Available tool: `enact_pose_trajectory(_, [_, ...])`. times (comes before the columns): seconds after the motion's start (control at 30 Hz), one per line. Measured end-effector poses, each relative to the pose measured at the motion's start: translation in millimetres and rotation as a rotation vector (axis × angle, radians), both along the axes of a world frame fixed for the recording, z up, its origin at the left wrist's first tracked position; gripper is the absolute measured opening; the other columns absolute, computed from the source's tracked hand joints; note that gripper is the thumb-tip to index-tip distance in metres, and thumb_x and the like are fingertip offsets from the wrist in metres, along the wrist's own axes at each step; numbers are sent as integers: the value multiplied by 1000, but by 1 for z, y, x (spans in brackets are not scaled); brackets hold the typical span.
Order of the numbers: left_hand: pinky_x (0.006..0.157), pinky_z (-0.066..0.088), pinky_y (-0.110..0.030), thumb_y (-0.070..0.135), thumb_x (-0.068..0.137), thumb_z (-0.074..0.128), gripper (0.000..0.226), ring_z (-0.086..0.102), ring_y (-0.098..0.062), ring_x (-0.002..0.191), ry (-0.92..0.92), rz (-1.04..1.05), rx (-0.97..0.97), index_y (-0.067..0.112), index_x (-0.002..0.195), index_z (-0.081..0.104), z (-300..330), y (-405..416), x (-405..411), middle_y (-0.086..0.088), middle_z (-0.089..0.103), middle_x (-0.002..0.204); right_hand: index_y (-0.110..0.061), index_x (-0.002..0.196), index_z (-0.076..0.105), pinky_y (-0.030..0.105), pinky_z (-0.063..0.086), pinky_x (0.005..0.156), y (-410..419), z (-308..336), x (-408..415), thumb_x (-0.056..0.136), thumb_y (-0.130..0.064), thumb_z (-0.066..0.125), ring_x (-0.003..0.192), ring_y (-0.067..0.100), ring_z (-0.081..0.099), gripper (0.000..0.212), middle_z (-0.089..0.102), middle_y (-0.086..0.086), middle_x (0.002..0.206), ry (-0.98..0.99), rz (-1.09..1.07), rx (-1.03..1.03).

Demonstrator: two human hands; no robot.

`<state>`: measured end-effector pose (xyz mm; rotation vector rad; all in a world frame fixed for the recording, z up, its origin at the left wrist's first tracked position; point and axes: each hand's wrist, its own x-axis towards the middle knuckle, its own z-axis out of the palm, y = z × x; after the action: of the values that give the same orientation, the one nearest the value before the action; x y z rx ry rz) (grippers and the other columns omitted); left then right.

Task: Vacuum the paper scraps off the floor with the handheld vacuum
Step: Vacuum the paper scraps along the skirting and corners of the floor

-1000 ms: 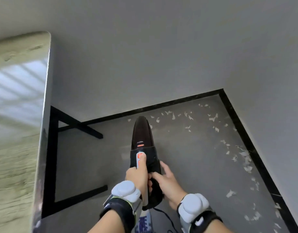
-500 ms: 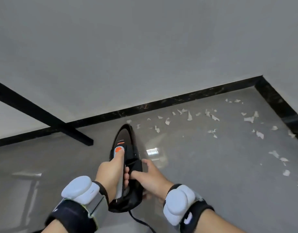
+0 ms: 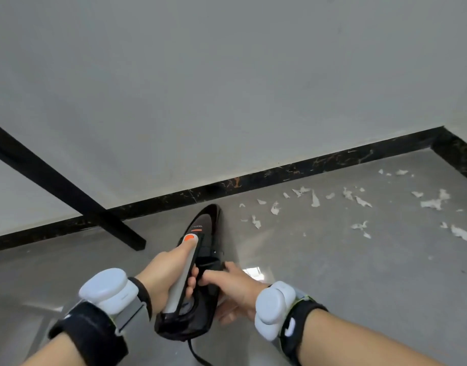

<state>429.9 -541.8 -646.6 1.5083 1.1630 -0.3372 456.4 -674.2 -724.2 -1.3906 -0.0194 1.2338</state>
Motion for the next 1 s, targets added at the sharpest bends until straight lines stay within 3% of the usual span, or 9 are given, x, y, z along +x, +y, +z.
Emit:
enact_pose_trajectory(0.07, [37,46,-24,55,89,65,55,50,-20,37,22,-6,-38,1,81,59,-1,-2,-1,-9,56,52,-24,97,63,27,56,65,-1,0,-5,83,-23,63,60,16,68,13,69,1,83,56,-50,37])
enact_pose_trajectory(0.13, [38,46,-24,58,89,63,59,49,-20,37,45,-31,-39,0,83,59,-4,-4,-5,-9,55,51,-23,109,59,37,60,78,1,-8,-4,76,-30,69,72,24,74,35,74,2,95,46,-9,-21])
enact_pose_trajectory(0.2, [37,41,-21,64,88,60,62,44,-17,36,54,-66,18,3,81,57,-7,-4,-10,-6,51,50,-24,115,58,39,59,83,1,-16,5,70,-38,76,80,27,77,51,77,3,103,19,78,-71])
enact_pose_trajectory(0.37, [38,34,-19,71,85,58,64,37,-16,35,90,-149,77,7,78,55,1,-9,-25,-4,47,51,-29,97,77,34,57,85,-7,-23,18,70,-49,78,91,24,75,34,79,4,106,64,313,-91])
enact_pose_trajectory(0.5, [41,31,-19,73,85,53,65,35,-17,35,105,-168,76,8,78,52,1,-29,-36,-4,45,51,-28,106,74,36,53,94,-23,-34,8,73,-57,76,106,25,72,44,75,7,125,123,349,-116])
enact_pose_trajectory(0.63, [40,32,-18,71,86,53,64,35,-16,36,108,-201,75,8,77,52,-1,-41,-32,-4,45,51,-28,100,73,33,53,90,-36,-37,17,76,-57,73,102,22,69,37,75,1,109,157,418,-108])
enact_pose_trajectory(0.77, [41,33,-17,69,88,53,63,37,-16,35,97,-243,71,8,75,53,1,-55,-15,-3,46,50,-24,102,71,30,53,85,-50,-35,28,76,-53,72,94,18,70,39,74,1,102,157,348,-125])
enact_pose_trajectory(0.9, [42,38,-19,55,92,59,52,43,-18,38,79,-231,-7,6,75,54,-4,-68,-1,-5,49,51,-22,93,73,34,55,91,-59,-42,27,73,-46,76,93,22,74,32,76,2,93,133,100,-123])
enact_pose_trajectory(1.0, [42,46,-23,43,94,62,41,50,-19,41,26,-186,-82,3,82,59,-5,-72,3,-7,55,53,-20,99,75,30,61,70,-61,-46,28,65,-41,80,84,22,77,40,77,3,91,141,-55,-69])
